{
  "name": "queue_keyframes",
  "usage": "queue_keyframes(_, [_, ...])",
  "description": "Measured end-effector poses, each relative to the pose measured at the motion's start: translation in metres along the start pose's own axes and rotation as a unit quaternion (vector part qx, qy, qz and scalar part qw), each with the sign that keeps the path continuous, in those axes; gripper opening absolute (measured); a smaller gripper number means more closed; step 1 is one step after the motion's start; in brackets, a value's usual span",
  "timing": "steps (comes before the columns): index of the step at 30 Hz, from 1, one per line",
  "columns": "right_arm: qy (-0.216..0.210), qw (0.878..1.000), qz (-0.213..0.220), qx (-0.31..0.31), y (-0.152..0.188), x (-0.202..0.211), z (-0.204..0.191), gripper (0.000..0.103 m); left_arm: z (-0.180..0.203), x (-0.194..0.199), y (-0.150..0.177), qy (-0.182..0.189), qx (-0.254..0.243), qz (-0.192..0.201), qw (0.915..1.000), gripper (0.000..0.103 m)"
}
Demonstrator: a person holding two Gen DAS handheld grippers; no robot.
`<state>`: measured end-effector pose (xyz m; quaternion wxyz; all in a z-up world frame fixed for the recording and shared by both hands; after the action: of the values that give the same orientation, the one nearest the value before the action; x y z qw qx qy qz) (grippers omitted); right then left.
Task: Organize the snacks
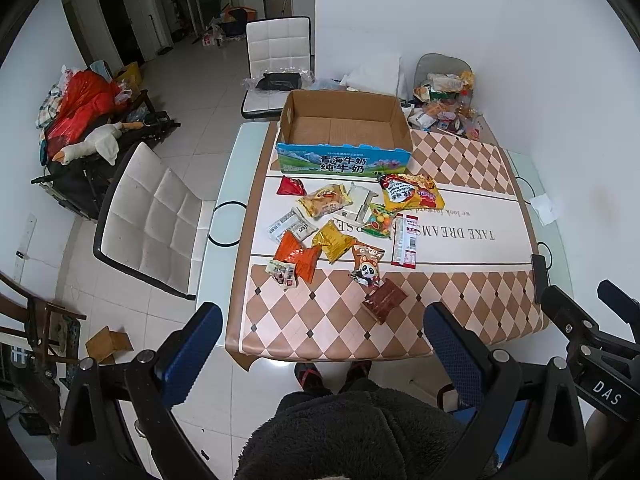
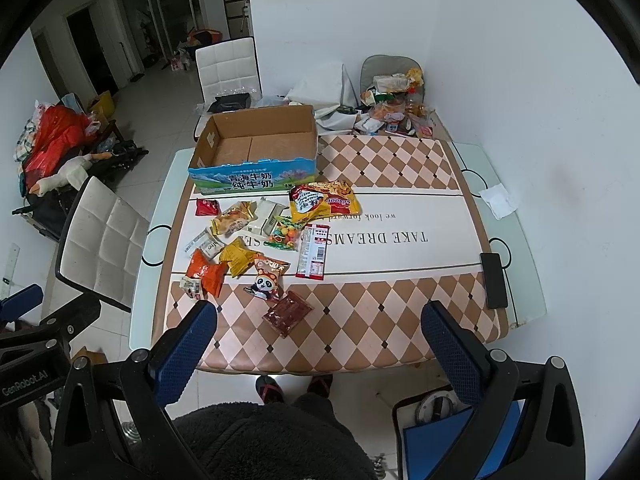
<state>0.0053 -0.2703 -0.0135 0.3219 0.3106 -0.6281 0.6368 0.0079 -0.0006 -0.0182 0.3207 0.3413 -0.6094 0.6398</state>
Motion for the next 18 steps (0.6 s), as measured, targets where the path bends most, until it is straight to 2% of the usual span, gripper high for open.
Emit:
queue_keyframes(10, [-0.002, 1.0, 0.001, 0.0, -0.001, 0.001, 0.001, 0.103, 0.017, 0.001, -0.015, 0.0, -0.002, 0.002, 1.0, 0.103])
queue_keyframes(18, [-0.002, 1.0, 0.003, -0.001, 0.0, 0.001, -0.002, 0.103, 0.02, -0.002, -0.013, 0.001, -0.001, 0.003, 1.0, 0.103])
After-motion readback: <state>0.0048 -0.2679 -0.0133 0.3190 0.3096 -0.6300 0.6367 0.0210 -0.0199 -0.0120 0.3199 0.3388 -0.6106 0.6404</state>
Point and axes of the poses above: each gripper's, at about its wrist camera, not at the fingertips, and x roughly against the way its jaws point, z to its right, y to its underside, the point moved 2 cm from there along -x, roughly the way its jaws point, and after that the axes turned 10 degrees about z, right-handed, at the moved point
